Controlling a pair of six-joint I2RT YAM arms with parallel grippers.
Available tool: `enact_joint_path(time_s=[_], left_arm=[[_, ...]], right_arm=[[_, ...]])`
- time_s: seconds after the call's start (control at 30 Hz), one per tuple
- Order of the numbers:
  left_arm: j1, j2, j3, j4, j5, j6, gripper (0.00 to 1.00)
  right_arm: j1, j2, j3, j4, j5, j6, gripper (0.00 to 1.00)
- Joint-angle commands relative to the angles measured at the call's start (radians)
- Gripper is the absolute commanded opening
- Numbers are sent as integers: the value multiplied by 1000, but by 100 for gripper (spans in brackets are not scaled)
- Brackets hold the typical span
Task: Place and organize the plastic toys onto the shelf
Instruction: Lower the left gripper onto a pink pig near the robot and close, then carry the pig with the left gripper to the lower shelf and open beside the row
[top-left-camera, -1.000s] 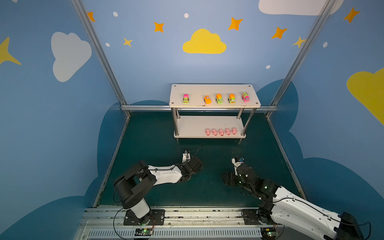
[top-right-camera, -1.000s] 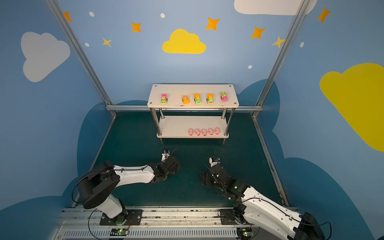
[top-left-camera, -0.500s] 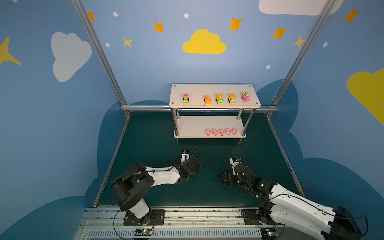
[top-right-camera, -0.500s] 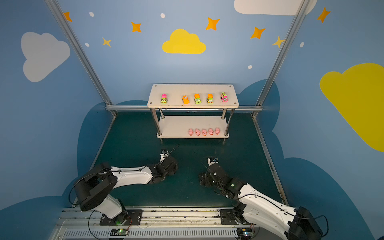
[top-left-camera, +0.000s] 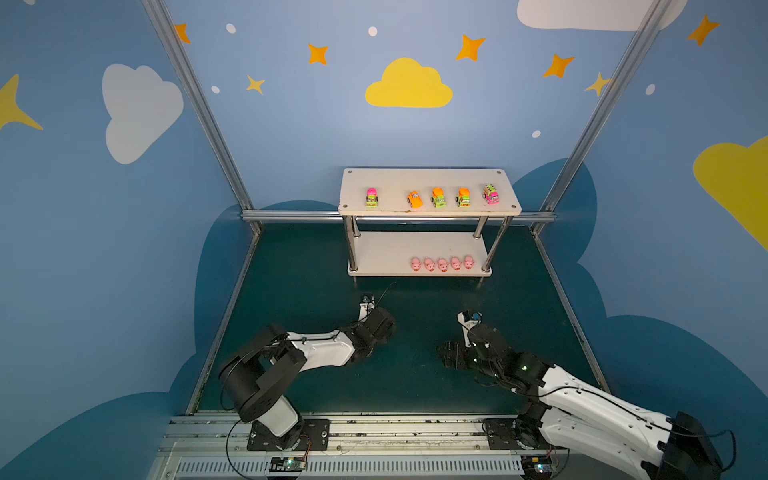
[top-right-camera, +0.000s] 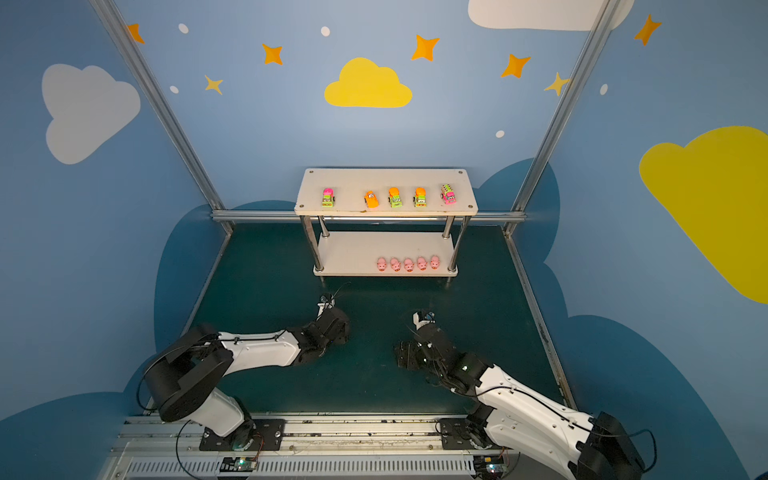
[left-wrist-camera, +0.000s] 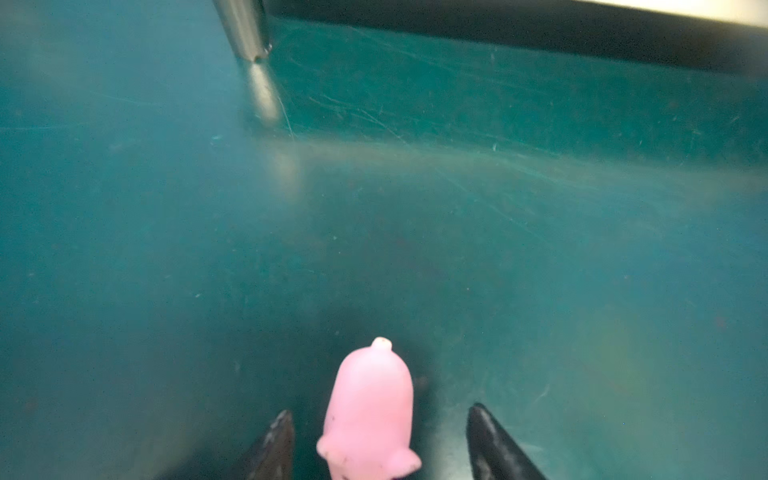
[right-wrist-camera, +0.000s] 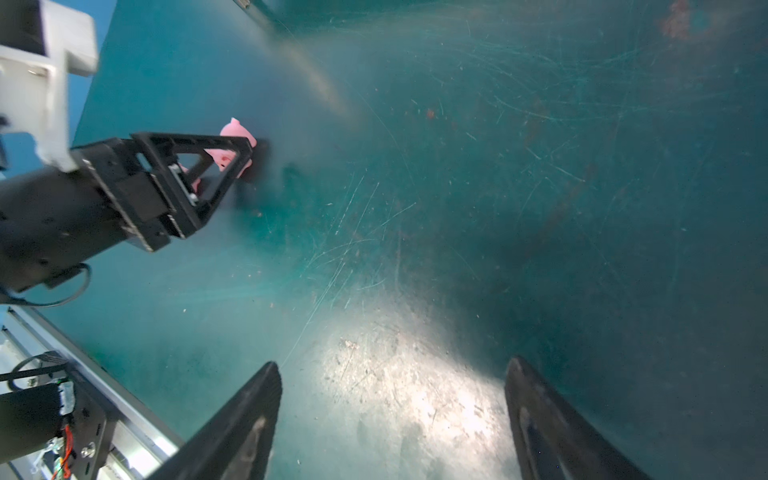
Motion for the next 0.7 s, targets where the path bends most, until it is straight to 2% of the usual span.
enact_joint_path(time_s=[0.0,0.17,0.3,0.57,0.67], left_arm=[[7,30,-11,51,18,29,63],[8,43,-31,83,20,33,58],[10,45,-32,80,21,36,47],[10,47,-28,55,24,18,32],[10,48,-25,40,26,3,29]], right_arm=[[-2,-15,29,-19,-3,16,83],[0,-3,35,-19,-3,22,83],[3,10,36,-8,-6,28,83],[7,10,34,-3,-5,30,83],[7,0,27,0,-5,30,83]])
